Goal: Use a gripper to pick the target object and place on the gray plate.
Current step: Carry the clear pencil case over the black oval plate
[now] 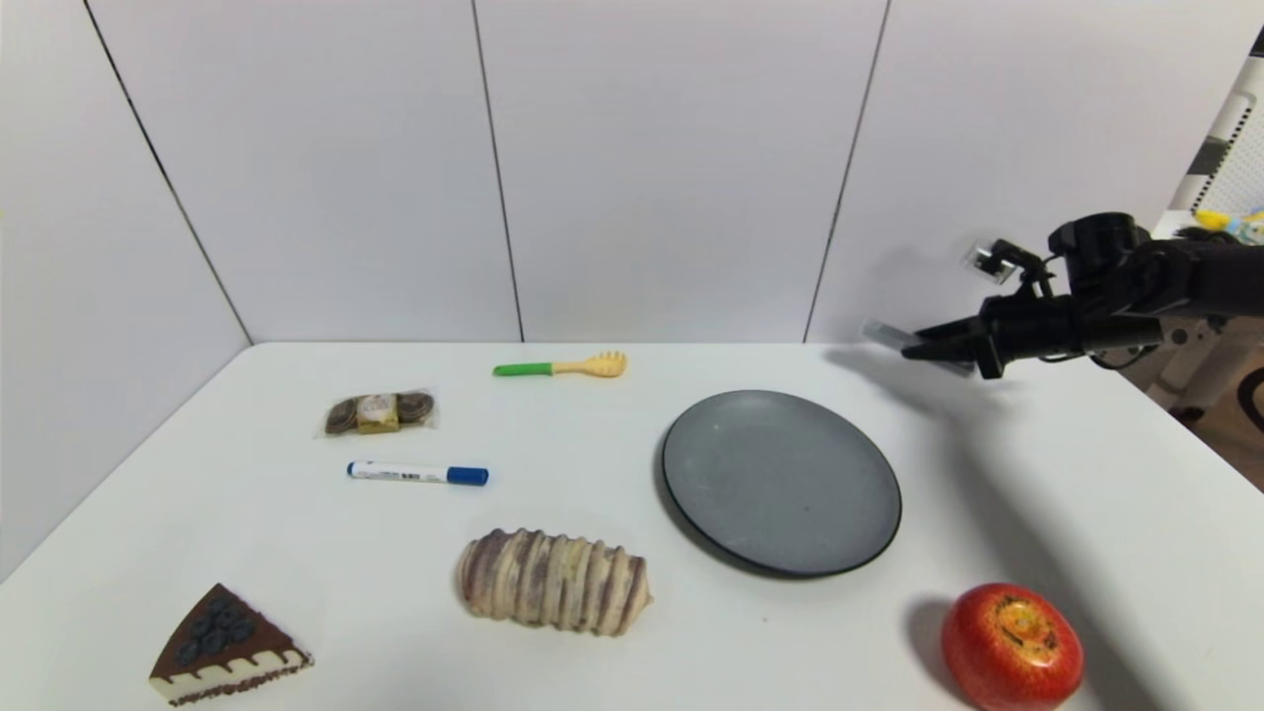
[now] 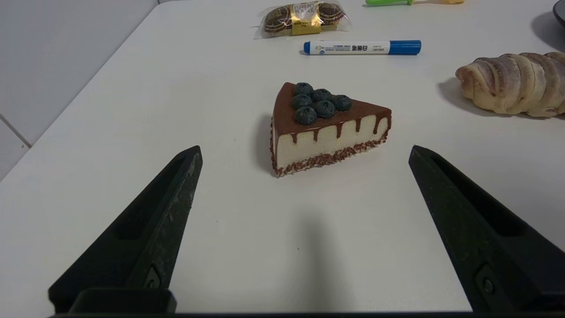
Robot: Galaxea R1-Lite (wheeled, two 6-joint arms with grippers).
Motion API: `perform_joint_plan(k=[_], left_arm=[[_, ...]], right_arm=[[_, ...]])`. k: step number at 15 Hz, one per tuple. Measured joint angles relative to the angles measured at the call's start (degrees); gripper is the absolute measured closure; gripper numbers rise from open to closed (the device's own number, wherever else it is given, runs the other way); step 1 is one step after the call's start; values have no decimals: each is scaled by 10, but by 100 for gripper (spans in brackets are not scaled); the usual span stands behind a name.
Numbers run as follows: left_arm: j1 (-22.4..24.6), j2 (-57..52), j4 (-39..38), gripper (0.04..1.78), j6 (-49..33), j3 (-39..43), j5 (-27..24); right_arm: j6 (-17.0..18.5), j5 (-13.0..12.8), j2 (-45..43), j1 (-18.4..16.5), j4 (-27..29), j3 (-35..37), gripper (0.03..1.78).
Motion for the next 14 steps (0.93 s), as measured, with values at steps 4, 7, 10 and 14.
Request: perform_joint_plan(k=[4,7,10,14], left_arm=[[0,0,0,13,0,0,0],[0,0,0,13,0,0,0],[0,0,0,13,0,0,0],[0,0,0,13,0,0,0]], right_arm=[[-3,19,-54,12,17,14,124],[-11,40,-98,44,8,80,124],[-21,48,-143,95,-30,176,124],[-22,48,-189,156,-119,306,124]])
